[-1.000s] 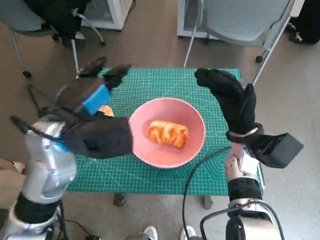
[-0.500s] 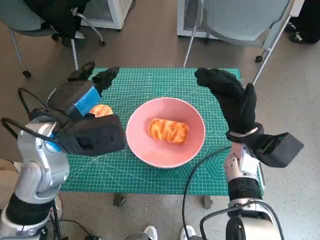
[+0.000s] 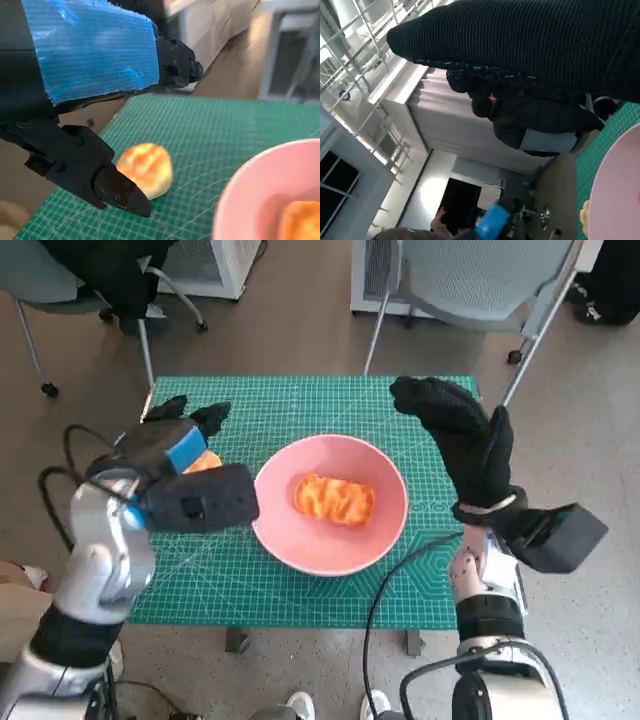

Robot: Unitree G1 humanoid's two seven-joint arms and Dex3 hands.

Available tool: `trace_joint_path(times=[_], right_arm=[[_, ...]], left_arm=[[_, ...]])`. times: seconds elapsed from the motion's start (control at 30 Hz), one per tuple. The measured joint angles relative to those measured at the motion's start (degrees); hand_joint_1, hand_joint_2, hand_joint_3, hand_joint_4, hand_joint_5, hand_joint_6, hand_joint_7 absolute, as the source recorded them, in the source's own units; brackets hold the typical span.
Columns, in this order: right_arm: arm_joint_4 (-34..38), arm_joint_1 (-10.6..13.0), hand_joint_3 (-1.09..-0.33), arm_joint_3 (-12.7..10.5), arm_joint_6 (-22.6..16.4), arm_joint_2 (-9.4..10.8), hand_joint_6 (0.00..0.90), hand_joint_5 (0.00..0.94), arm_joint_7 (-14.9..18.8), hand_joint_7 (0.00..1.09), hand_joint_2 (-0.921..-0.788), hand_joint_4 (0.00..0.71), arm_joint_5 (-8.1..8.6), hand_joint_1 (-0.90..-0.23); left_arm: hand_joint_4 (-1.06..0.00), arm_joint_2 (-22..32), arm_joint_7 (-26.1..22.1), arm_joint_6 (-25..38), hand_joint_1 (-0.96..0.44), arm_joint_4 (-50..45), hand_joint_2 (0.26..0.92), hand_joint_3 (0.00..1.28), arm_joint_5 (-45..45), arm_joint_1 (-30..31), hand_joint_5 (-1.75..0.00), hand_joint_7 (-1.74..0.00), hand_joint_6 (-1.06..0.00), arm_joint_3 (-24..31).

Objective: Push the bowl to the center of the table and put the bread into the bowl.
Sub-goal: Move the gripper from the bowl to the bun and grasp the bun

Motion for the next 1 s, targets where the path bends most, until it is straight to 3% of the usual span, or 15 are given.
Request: trace_joint_path(times=[0.5, 1.0], right_arm=[[-0.5, -0.1, -0.894, 0.0, 0.8, -0.8, -0.001, 0.0, 0.4, 0.24, -0.921, 0.042, 0.15, -0.646], [-1.1, 0.2, -0.901, 0.0, 0.9, -1.3, -0.001, 0.0, 0.4, 0.24, -0.921, 0.039, 0.12, -0.651]], left_arm=[[0.0, -5.2, 2.8, -1.1, -0.28, 33.1, 0.676, 0.0, 0.6, -14.8, 0.0, 0.0, -0.15, -6.7], [0.0, -9.2, 8.4, -5.6, -0.23, 54.3, 0.673, 0.0, -1.8, -24.2, 0.0, 0.0, -0.15, -9.2]])
